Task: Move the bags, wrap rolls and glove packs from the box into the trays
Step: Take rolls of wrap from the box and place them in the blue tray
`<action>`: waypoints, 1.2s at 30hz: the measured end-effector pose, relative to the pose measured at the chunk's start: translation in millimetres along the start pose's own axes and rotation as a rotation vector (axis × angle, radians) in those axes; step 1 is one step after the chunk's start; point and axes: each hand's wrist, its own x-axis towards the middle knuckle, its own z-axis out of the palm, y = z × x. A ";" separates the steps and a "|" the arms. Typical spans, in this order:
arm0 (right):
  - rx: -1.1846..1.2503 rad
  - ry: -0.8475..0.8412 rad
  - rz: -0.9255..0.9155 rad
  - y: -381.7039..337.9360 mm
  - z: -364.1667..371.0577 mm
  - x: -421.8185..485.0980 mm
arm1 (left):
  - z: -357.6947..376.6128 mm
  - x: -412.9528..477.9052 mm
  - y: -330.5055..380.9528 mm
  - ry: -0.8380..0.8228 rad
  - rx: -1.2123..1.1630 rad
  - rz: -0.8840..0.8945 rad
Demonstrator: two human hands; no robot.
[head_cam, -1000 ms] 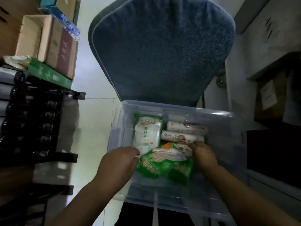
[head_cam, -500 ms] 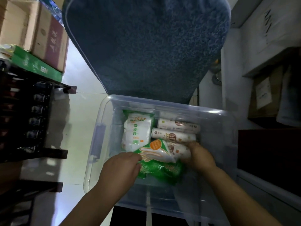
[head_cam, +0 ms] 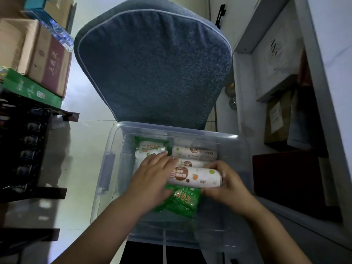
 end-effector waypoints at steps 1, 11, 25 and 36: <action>0.021 -0.014 0.006 3.6 5.7 0.1 | -1.0 -0.9 -2.4 -0.011 -0.020 -0.010; -0.495 0.240 0.174 85.2 22.4 57.6 | -7.3 -20.5 -54.0 0.036 0.133 -0.192; -1.003 0.139 0.365 144.0 49.1 109.1 | -4.6 -51.8 -73.1 0.003 0.148 -0.237; -0.878 0.234 0.386 71.5 38.1 -13.0 | -49.1 -67.5 -47.4 0.068 0.104 -0.136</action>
